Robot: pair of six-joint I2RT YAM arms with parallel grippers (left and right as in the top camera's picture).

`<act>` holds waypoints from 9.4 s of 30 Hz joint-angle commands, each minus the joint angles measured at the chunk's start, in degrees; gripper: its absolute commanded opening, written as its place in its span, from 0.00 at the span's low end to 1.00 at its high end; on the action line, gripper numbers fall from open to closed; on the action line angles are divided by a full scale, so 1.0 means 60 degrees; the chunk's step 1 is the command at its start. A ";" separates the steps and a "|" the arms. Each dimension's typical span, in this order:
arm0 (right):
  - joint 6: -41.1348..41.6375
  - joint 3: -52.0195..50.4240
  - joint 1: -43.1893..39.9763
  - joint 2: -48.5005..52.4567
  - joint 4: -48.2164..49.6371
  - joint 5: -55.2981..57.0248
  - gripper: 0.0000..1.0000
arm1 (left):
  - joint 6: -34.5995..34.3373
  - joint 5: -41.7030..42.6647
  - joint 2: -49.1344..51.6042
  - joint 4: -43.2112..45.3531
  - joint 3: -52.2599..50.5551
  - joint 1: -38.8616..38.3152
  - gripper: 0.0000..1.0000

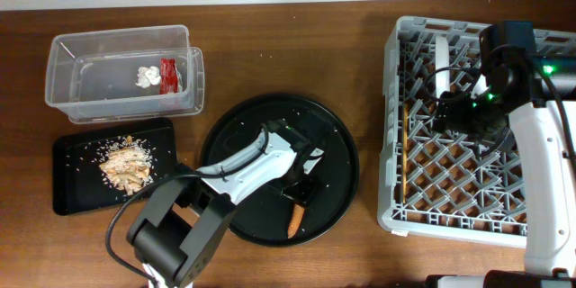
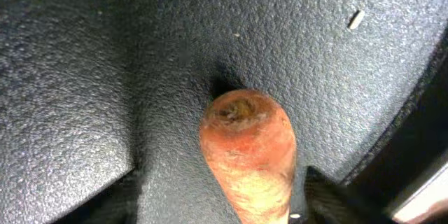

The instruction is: Sort waste into correct bins and load items into the dishwasher rack

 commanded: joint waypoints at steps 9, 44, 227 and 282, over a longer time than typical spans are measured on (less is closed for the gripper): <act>-0.0066 0.0026 -0.0025 -0.0011 -0.0044 -0.0051 0.85 | -0.0521 -0.2251 0.0211 -0.0426 -0.0073 -0.0040 0.53; -0.0135 0.0026 -0.0025 -0.0011 -0.0109 -0.0047 0.85 | -0.1891 -0.2455 -0.2218 -0.1494 0.2014 0.9424 0.06; -0.2342 -1.6014 0.0914 -1.4637 1.4101 -0.0251 0.98 | 0.3464 -0.1559 -1.8469 0.7992 -1.1879 0.6451 0.99; -0.2342 -1.6014 0.0914 -1.4637 1.4098 -0.0251 0.98 | 0.3464 -0.1563 -1.8455 0.7992 -1.1879 0.6451 0.99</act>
